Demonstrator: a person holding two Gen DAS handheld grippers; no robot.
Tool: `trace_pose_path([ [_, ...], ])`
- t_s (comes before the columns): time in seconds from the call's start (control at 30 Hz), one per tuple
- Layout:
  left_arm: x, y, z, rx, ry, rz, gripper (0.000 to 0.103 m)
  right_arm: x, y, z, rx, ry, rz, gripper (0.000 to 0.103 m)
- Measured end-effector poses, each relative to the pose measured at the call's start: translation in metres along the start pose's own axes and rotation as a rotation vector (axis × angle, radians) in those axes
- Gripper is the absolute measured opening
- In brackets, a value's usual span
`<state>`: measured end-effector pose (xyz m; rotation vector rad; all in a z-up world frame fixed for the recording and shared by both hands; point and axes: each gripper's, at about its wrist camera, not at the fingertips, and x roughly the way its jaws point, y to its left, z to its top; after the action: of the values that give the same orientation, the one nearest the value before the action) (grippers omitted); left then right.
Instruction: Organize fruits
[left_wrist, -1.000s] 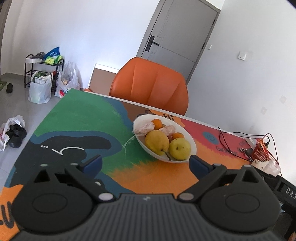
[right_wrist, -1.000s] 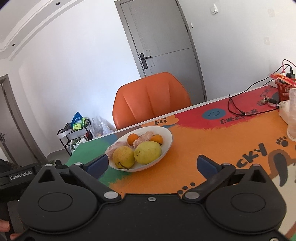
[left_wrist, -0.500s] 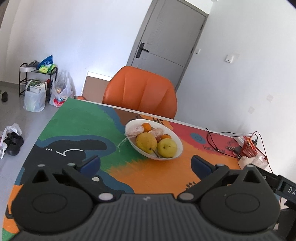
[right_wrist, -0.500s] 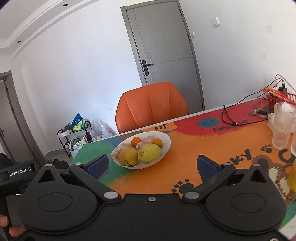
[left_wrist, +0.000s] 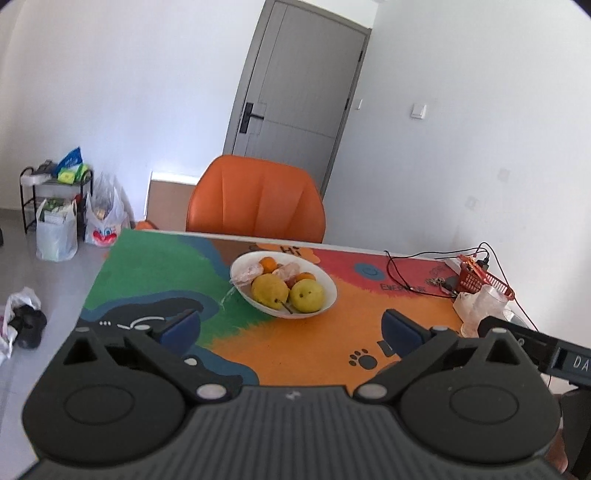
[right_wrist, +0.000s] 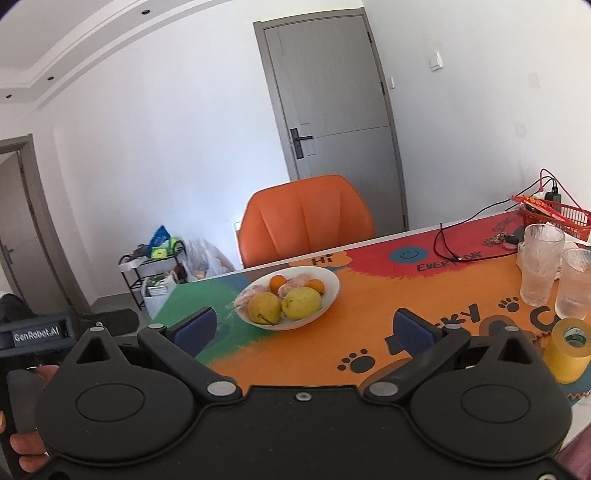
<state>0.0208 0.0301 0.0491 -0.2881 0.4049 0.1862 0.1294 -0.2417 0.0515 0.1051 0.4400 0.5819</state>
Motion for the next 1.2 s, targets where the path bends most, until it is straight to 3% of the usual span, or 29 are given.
trace_pose_path([
  [0.37,-0.037,-0.013,-0.001,0.084,-0.025,-0.026,0.103,-0.027,0.013,0.002,-0.044,0.011,0.036,0.103],
  [1.2,-0.039,-0.005,-0.005,0.104,-0.016,0.007,0.103,-0.036,0.013,0.001,-0.062,0.021,0.035,0.103],
])
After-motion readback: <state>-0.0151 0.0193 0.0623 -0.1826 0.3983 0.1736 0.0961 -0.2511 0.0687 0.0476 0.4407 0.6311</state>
